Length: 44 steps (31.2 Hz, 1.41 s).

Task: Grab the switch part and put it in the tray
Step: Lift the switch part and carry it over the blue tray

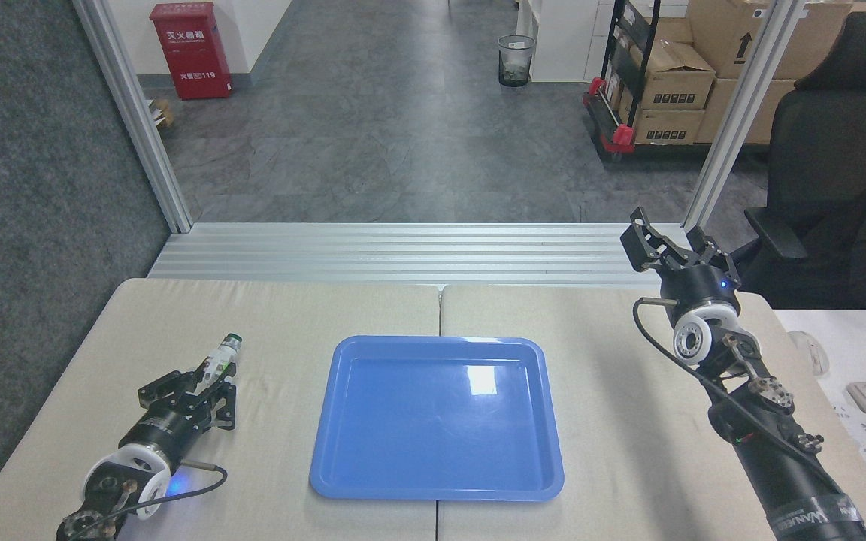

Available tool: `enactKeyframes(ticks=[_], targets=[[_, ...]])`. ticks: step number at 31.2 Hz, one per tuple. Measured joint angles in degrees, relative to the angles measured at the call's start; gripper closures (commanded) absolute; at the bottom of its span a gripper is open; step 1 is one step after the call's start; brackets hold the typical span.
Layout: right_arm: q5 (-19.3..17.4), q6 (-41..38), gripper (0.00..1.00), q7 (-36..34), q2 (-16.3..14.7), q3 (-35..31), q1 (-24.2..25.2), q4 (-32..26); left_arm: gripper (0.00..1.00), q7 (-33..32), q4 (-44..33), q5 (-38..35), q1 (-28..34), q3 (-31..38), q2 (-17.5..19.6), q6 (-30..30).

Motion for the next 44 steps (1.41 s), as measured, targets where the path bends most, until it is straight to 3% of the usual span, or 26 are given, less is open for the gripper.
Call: enactKeyframes(ticks=[4, 12, 23, 31, 39, 41, 44], targets=[[0.0, 0.0, 0.01, 0.0, 0.0, 0.0, 0.0, 0.0, 1.0, -6.0, -5.9, 2.8, 0.2, 1.8, 0.6, -4.9], [0.0, 0.0, 0.01, 0.0, 0.0, 0.0, 0.0, 0.0, 1.0, -12.1, -16.6, 4.4, -0.7, 2.8, -2.0, -6.6], [0.0, 0.0, 0.01, 0.0, 0.0, 0.0, 0.0, 0.0, 1.0, -14.5, -23.6, -6.8, 0.5, -3.0, -8.5, -7.0], [0.0, 0.0, 0.01, 0.0, 0.0, 0.0, 0.0, 0.0, 1.0, -15.3, -25.2, -15.8, 3.1, -7.1, -14.1, -6.9], [0.0, 0.0, 0.01, 0.0, 0.0, 0.0, 0.0, 0.0, 1.0, -16.6, -22.0, -22.5, 2.8, -9.6, -17.6, -6.8], [0.0, 0.0, 0.01, 0.0, 0.0, 0.0, 0.0, 0.0, 0.89, -16.7, -20.9, -23.4, 2.4, -10.1, -18.1, -7.0], [0.0, 0.0, 0.01, 0.0, 0.0, 0.0, 0.0, 0.0, 0.83, -17.0, -19.4, -24.3, 1.7, -10.6, -18.3, -7.7]])
